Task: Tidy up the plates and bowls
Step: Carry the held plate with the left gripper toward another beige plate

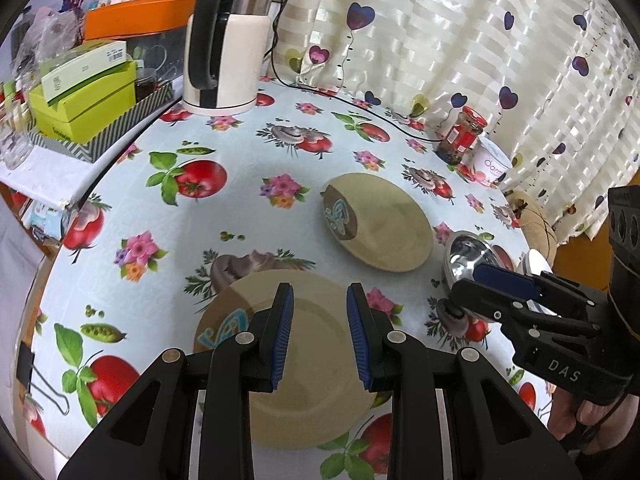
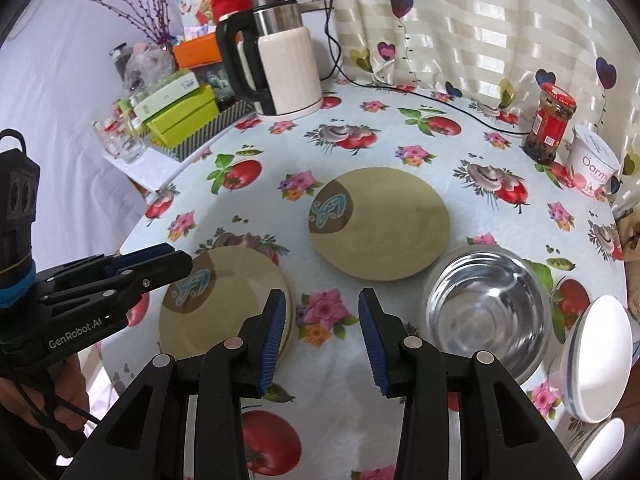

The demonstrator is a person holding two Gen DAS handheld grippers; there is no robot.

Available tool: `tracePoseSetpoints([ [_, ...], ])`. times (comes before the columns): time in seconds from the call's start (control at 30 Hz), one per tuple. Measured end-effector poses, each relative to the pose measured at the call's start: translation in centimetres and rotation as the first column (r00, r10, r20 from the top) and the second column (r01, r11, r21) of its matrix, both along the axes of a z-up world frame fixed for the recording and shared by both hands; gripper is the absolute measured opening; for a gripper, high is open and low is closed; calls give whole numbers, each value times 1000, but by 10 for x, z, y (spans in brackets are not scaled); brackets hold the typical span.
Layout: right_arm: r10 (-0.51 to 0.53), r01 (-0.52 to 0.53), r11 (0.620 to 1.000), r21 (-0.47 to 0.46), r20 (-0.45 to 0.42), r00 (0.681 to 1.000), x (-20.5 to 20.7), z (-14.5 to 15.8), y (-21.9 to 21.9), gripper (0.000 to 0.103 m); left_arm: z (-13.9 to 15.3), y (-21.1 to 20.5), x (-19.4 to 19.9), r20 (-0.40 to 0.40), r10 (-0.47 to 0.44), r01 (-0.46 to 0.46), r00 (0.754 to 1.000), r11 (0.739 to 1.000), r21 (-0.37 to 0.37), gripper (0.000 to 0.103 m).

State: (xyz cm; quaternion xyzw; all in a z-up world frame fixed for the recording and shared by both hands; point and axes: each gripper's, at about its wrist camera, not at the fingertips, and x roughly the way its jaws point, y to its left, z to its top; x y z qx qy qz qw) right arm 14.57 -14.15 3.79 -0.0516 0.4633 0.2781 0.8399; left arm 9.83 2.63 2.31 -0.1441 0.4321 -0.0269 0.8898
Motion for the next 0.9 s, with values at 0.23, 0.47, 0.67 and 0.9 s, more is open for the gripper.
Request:
tracePoseSetpoints([
  [0.23, -15, 15, 1000, -7, 12, 1000, 18, 5, -8, 38, -2, -6, 17, -8, -16, 16, 1000, 1000, 7, 28],
  [0.47, -34, 34, 999, -6, -2, 999, 43, 2, -17, 38, -7, -6, 38, -23, -25, 25, 999, 1000, -7, 28],
  [0.67, -61, 60, 998, -13, -25, 998, 70, -4, -25, 38, -16, -7, 60, -46, -34, 33, 998, 999, -29, 28],
  [0.9, -82, 80, 996, -27, -67, 994, 102, -16, -31, 38, -26, -12, 85, -75, -44, 40, 996, 998, -44, 28],
])
